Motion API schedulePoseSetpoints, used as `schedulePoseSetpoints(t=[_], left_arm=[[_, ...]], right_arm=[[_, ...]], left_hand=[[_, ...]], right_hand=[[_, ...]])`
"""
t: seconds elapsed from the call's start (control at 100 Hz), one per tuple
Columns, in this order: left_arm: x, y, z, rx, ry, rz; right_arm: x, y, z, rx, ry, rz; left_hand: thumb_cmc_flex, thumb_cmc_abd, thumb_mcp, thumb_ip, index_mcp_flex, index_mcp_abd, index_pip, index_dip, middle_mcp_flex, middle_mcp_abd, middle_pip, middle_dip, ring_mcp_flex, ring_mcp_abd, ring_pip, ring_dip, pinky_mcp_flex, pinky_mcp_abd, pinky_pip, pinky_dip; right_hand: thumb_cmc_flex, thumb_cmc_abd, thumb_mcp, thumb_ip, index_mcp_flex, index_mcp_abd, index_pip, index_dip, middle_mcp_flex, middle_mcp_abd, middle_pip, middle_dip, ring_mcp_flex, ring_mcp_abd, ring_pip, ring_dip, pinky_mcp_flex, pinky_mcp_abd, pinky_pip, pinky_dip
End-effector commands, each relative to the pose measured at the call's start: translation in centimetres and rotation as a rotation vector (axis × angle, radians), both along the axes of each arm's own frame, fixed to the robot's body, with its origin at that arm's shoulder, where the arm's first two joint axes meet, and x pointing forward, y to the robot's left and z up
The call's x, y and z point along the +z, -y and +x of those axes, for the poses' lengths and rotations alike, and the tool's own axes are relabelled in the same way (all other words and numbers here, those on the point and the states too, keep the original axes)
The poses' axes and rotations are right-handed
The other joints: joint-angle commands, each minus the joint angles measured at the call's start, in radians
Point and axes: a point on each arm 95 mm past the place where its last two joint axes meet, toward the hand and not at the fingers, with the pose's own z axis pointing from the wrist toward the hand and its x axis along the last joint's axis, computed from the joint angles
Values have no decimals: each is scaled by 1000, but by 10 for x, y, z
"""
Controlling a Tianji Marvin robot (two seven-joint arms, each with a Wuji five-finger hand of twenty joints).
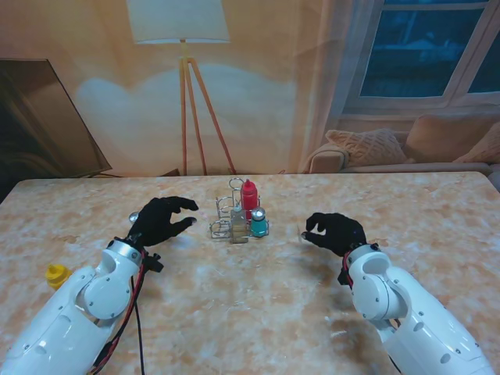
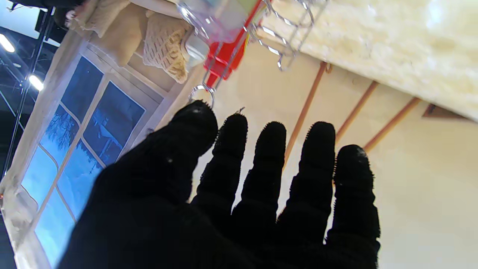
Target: Place the seasoning bottles into the rack
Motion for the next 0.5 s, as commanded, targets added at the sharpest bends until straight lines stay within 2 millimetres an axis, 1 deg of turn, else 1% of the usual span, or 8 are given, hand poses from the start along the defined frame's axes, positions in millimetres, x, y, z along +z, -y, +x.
schedulePoseSetpoints(t=[0.0,0.13,0.27,0.42,0.49], left_arm=[[8,-11,7,21,19,1],[11,-24,14,65,76,34],[10,-36,24,113,93,76],[3,-41,36,158,100,127],[0,-41,40,169,93,154]], right_arm=[[-7,-4,-4,4,-29,7],[-7,-4,-4,1,-28,7],[-8,-4,-3,1,-35,0],[-9,-4,-2,2,-38,-5],[-9,-4,-1,1,-38,-6]], left_hand=[[-46,31,60,39,-42,23,-63,-42,-64,13,-25,-21,-48,-24,-34,-28,-26,-28,-24,-28],[-67,13,83,38,-85,31,-112,-73,-138,12,-59,-39,-102,-43,-78,-61,-49,-54,-48,-41],[-82,-15,114,33,-125,46,-161,-97,-214,19,-94,-59,-165,-52,-122,-97,-80,-76,-87,-65],[-102,-40,143,27,-173,50,-219,-125,-293,24,-139,-91,-241,-61,-188,-163,-124,-95,-154,-116],[-118,-53,152,23,-208,45,-246,-139,-335,17,-166,-112,-284,-65,-220,-197,-147,-104,-181,-141]], right_hand=[[11,5,0,-20,4,-8,15,-8,9,3,9,0,13,0,17,28,-13,14,20,-2],[13,2,1,-21,3,-10,17,-9,11,-2,10,0,13,0,19,28,-12,13,21,-2],[13,-1,4,-22,4,-11,21,-10,12,-2,11,0,12,1,20,28,-14,14,20,-2],[13,-5,9,-23,4,-11,24,-12,13,-3,12,0,13,-1,21,28,-14,13,21,-2],[13,-8,11,-23,2,-13,24,-13,11,-3,11,0,14,0,21,28,-14,13,21,-2]])
